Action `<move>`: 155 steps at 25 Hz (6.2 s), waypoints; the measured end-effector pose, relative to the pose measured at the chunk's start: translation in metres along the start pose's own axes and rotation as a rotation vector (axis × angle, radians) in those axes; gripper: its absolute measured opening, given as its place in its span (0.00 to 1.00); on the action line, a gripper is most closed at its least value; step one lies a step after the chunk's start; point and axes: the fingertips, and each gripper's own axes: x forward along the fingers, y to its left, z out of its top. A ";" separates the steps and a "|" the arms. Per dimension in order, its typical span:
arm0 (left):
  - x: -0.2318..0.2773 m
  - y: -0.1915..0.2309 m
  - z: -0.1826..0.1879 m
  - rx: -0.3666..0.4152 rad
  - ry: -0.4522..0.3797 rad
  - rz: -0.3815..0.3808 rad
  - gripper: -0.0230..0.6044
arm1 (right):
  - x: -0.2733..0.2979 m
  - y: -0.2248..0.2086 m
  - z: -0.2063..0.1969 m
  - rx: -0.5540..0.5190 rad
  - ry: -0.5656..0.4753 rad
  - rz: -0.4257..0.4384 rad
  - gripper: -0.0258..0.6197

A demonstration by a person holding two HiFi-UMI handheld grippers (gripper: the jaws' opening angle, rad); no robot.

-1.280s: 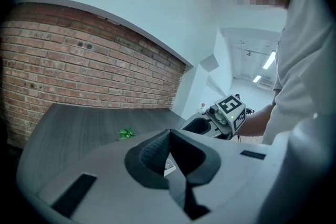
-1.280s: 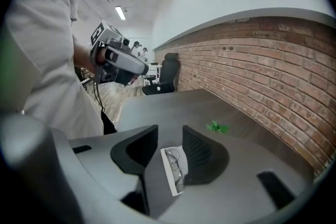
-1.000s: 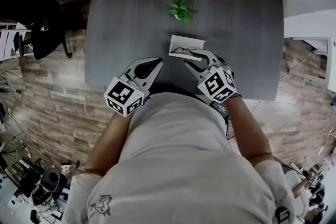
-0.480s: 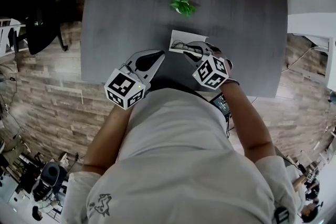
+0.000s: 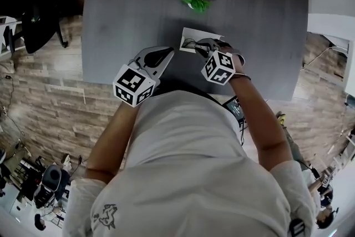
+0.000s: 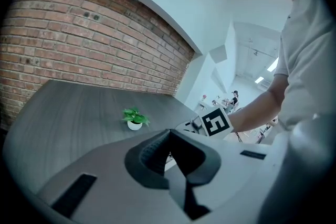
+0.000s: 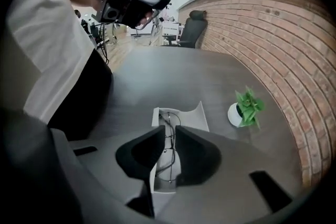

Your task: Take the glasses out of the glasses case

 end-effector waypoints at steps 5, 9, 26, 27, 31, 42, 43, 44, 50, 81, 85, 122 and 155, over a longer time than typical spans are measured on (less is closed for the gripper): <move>0.008 0.006 -0.006 -0.015 0.015 -0.011 0.05 | 0.017 0.000 -0.013 -0.022 0.052 0.022 0.14; 0.010 0.009 -0.011 -0.028 0.022 -0.013 0.05 | 0.024 0.002 -0.016 -0.025 0.062 0.031 0.13; 0.004 0.015 -0.021 -0.060 0.022 0.009 0.05 | 0.033 -0.002 -0.026 -0.022 0.082 0.028 0.06; 0.004 0.015 -0.022 -0.061 0.021 0.009 0.05 | 0.032 -0.002 -0.026 -0.023 0.080 0.025 0.06; 0.002 0.013 -0.021 -0.058 0.017 0.011 0.05 | 0.027 -0.003 -0.023 -0.022 0.073 0.014 0.06; -0.001 0.007 -0.011 -0.026 -0.002 0.013 0.05 | 0.006 -0.014 -0.017 -0.041 0.060 -0.057 0.06; -0.001 0.006 -0.010 -0.020 -0.005 0.013 0.05 | 0.004 -0.016 -0.016 -0.042 0.056 -0.065 0.06; -0.001 0.004 -0.008 -0.016 -0.007 0.013 0.05 | 0.001 -0.017 -0.015 -0.042 0.052 -0.072 0.06; -0.008 -0.005 -0.001 0.012 -0.020 0.013 0.05 | -0.020 -0.016 -0.003 -0.037 0.022 -0.116 0.06; -0.091 -0.040 0.034 0.229 -0.080 -0.098 0.05 | -0.163 0.021 0.101 0.358 -0.370 -0.374 0.06; -0.112 -0.036 0.038 0.255 -0.089 -0.148 0.05 | -0.169 0.034 0.122 0.415 -0.393 -0.436 0.06; -0.195 -0.142 -0.004 0.423 -0.106 -0.431 0.05 | -0.257 0.208 0.156 0.584 -0.513 -0.759 0.06; -0.324 -0.217 -0.076 0.457 -0.145 -0.415 0.05 | -0.265 0.381 0.200 0.569 -0.601 -0.793 0.06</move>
